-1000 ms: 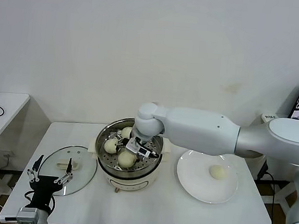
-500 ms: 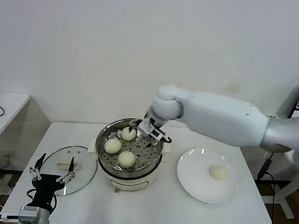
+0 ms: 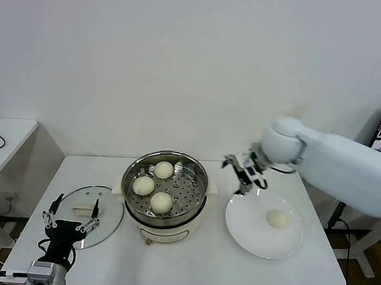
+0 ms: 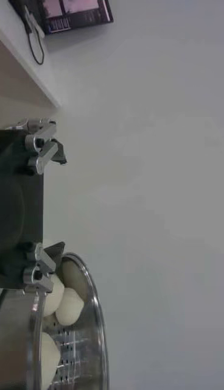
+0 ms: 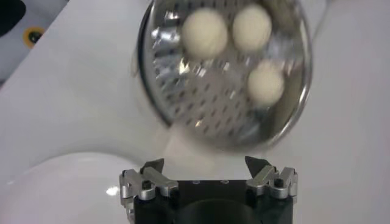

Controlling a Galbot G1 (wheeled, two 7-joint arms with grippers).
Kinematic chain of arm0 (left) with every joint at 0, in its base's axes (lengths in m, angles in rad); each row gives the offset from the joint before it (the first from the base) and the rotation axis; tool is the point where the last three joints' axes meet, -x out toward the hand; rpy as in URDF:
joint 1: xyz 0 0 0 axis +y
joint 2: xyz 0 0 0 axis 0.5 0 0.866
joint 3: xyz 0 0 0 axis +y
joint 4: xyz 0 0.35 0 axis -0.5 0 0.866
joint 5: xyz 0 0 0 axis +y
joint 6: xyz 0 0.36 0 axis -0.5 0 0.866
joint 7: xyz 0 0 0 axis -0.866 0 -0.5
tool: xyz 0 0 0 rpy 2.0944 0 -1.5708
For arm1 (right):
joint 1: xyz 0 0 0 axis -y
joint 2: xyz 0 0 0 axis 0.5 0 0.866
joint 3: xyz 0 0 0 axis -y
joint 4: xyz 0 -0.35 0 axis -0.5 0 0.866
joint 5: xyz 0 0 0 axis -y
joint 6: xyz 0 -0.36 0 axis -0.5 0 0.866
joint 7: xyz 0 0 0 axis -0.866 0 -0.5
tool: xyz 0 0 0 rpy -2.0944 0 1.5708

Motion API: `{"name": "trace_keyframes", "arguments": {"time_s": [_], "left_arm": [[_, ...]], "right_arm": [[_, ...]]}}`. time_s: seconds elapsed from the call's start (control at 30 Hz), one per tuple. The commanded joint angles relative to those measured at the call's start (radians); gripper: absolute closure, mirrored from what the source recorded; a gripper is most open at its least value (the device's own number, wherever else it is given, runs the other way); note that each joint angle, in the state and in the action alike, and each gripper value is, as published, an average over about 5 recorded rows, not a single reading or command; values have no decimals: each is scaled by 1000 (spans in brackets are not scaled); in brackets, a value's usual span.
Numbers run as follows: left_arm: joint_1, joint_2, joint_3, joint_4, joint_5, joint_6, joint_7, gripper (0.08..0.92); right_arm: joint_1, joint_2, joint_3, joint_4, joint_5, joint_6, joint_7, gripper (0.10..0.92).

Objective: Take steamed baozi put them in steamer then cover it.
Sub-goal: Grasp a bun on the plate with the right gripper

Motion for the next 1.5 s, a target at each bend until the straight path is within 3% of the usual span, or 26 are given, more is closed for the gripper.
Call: {"name": "trace_keyframes", "arguments": {"time_s": [0.03, 0.33, 0.8, 1.2, 1.5], "left_arm": [[3, 0, 2, 0, 2, 0, 0, 177], [4, 1, 1, 6, 6, 1, 1, 177], [6, 5, -11, 24, 3, 1, 1, 177], [6, 3, -18, 31, 2, 1, 1, 177], [3, 3, -19, 41, 1, 1, 1, 177]], "right_arm": [[-301, -245, 173, 28, -109, -87, -1, 203], [-484, -227, 294, -107, -196, -36, -32, 203], [-514, 10, 350, -411, -298, 46, -38, 203], [-521, 116, 363, -550, -346, 70, -23, 203], [-518, 134, 364, -572, -361, 61, -31, 225]]}}
